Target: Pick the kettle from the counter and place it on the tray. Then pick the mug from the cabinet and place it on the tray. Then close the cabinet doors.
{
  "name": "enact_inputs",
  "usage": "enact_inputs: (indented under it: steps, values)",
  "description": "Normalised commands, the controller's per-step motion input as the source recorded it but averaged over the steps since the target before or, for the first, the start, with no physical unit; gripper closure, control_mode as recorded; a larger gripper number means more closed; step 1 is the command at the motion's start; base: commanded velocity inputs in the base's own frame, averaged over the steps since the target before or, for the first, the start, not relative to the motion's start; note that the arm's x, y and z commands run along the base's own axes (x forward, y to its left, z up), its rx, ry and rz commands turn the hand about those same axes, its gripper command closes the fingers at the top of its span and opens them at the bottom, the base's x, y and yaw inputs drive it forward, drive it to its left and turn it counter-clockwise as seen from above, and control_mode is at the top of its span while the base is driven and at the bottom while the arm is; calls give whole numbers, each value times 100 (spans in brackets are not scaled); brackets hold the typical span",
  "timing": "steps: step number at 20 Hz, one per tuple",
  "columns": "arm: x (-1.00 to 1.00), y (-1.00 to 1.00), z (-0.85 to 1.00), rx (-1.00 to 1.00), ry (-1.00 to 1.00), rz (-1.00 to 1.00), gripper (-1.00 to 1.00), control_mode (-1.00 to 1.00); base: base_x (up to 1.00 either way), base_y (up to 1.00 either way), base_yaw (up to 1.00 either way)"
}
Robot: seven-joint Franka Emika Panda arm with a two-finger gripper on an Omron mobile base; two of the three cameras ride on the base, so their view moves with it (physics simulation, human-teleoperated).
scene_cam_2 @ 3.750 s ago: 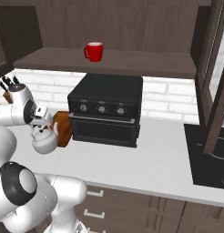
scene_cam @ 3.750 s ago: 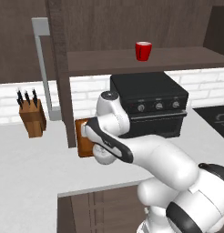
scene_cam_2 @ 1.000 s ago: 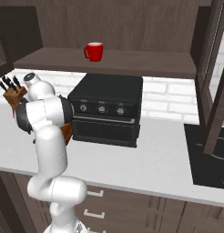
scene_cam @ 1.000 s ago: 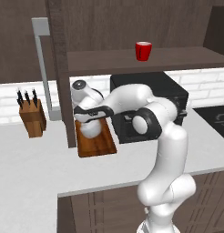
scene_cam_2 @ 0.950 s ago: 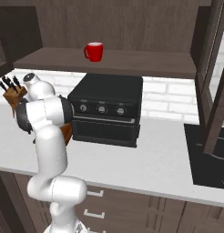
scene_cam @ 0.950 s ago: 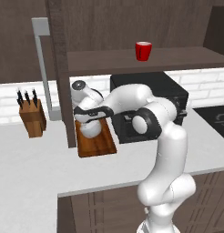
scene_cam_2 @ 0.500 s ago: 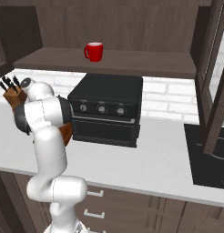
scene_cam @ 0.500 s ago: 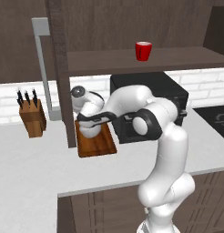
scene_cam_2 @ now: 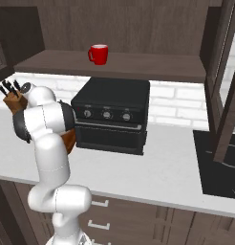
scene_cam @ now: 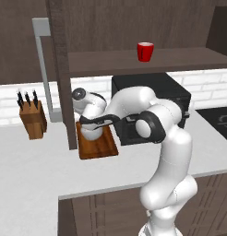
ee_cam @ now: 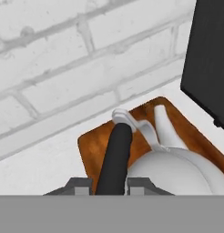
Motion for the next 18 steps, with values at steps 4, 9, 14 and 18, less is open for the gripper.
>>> enact_inputs:
  steps: [4,9,14,18]
  values:
    - [0,-1,0,0,0,0,-100,-100,0,0,0]
    - [-4,-5,-4,0,0,0,-100,-100,0,0,0]
    - [-9,-6,0,0,1,0,-100,-100,0,0,0]
    - [-6,0,0,0,0,0,-100,-100,0,0,0]
